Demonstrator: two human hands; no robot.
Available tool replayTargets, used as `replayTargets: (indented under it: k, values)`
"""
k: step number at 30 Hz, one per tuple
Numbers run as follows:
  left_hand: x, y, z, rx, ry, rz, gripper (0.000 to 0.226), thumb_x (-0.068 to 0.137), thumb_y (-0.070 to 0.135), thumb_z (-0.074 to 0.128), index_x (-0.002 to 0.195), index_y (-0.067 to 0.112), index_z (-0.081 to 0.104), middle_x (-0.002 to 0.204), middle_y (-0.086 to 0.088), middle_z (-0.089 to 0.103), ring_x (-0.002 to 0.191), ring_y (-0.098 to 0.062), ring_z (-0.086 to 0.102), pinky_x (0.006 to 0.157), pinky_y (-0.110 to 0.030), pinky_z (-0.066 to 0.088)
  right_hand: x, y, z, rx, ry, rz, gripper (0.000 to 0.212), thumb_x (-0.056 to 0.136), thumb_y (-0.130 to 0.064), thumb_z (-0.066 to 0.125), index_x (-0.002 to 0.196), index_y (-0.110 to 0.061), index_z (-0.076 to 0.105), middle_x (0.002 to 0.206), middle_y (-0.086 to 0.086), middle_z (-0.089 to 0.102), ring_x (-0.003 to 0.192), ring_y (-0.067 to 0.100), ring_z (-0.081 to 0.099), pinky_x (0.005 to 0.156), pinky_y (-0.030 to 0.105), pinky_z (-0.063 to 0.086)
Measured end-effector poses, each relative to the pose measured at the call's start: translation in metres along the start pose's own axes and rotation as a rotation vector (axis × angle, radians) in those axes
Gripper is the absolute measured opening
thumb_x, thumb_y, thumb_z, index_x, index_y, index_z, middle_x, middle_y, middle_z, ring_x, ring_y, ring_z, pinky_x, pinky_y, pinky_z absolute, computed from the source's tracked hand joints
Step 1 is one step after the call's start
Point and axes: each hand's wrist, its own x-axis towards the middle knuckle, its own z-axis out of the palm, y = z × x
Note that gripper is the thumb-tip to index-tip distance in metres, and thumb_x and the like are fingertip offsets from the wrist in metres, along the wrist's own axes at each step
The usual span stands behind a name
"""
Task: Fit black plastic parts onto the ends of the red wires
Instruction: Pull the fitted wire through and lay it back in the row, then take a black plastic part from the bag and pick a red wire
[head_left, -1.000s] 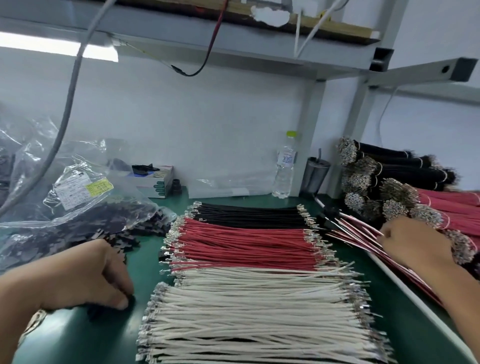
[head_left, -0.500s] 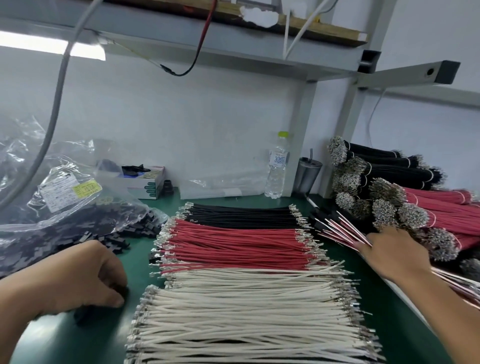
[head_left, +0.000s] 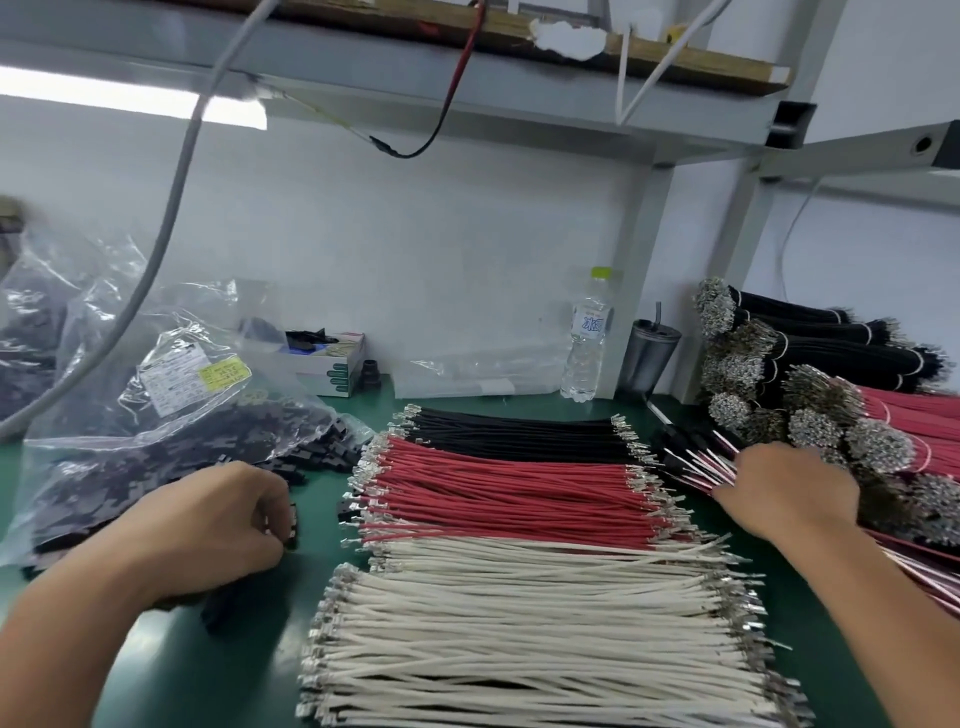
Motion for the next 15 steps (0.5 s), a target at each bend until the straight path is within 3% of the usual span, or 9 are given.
replayTargets:
  k: [2, 4, 7, 11, 13, 15]
  values:
    - [-0.002, 0.004, -0.001, -0.012, 0.029, -0.020, 0.031, 0.055, 0.041, 0.059, 0.081, 0.054, 0.065, 0.079, 0.037, 0.062, 0.067, 0.002, 0.064, 0.066, -0.030, 0.058, -0.001, -0.015, -0.009, 0.127, 0.233, -0.080, 0.018, 0.090, -0.040, 0.063, 0.094, -0.027, 0.075, 0.085, -0.005, 0.062, 0.083, 0.019, 0.058, 0.059, 0.026, 0.044]
    - [-0.003, 0.005, -0.001, -0.011, 0.069, -0.034, 0.027, 0.056, 0.042, 0.061, 0.080, 0.052, 0.069, 0.077, 0.034, 0.064, 0.070, 0.004, 0.064, 0.068, -0.028, 0.058, -0.007, -0.051, -0.020, 0.442, 0.336, -0.293, 0.015, 0.091, -0.034, 0.067, 0.101, -0.029, 0.077, 0.099, -0.006, 0.067, 0.094, 0.018, 0.062, 0.066, 0.028, 0.047]
    - [-0.003, 0.008, 0.000, -0.012, 0.154, -0.049, 0.019, 0.064, 0.039, 0.068, 0.079, 0.051, 0.073, 0.077, 0.032, 0.070, 0.075, 0.006, 0.065, 0.074, -0.028, 0.059, -0.014, -0.123, -0.037, 0.715, 0.216, -0.556, 0.017, 0.095, -0.029, 0.064, 0.106, -0.032, 0.077, 0.107, -0.012, 0.069, 0.100, 0.012, 0.062, 0.080, 0.029, 0.048]
    - [-0.003, 0.009, 0.000, -0.002, 0.379, -0.076, 0.026, 0.075, 0.032, 0.076, 0.078, 0.056, 0.066, 0.082, 0.030, 0.067, 0.080, -0.004, 0.065, 0.072, -0.029, 0.054, -0.016, -0.199, -0.030, 0.743, -0.068, -0.660, 0.033, 0.101, -0.027, 0.056, 0.133, -0.028, 0.064, 0.139, -0.004, 0.062, 0.128, 0.019, 0.056, 0.105, 0.036, 0.044]
    - [-0.004, 0.012, 0.003, -0.042, 0.514, -0.032, 0.031, 0.077, 0.026, 0.078, 0.092, 0.053, 0.073, 0.089, 0.029, 0.065, 0.082, -0.011, 0.065, 0.071, -0.031, 0.051, -0.014, -0.214, -0.023, 0.692, -0.136, -0.663, 0.035, 0.101, -0.029, 0.059, 0.135, -0.026, 0.063, 0.140, -0.001, 0.060, 0.130, 0.023, 0.053, 0.105, 0.038, 0.042]
    - [-0.003, 0.020, 0.008, -0.078, 0.607, 0.016, 0.031, 0.080, 0.022, 0.077, 0.104, 0.041, 0.079, 0.095, 0.024, 0.067, 0.083, -0.015, 0.066, 0.070, -0.032, 0.051, -0.010, -0.219, -0.020, 0.677, -0.074, -0.662, 0.026, 0.097, -0.029, 0.065, 0.122, -0.027, 0.071, 0.128, -0.003, 0.066, 0.120, 0.020, 0.059, 0.095, 0.034, 0.046]
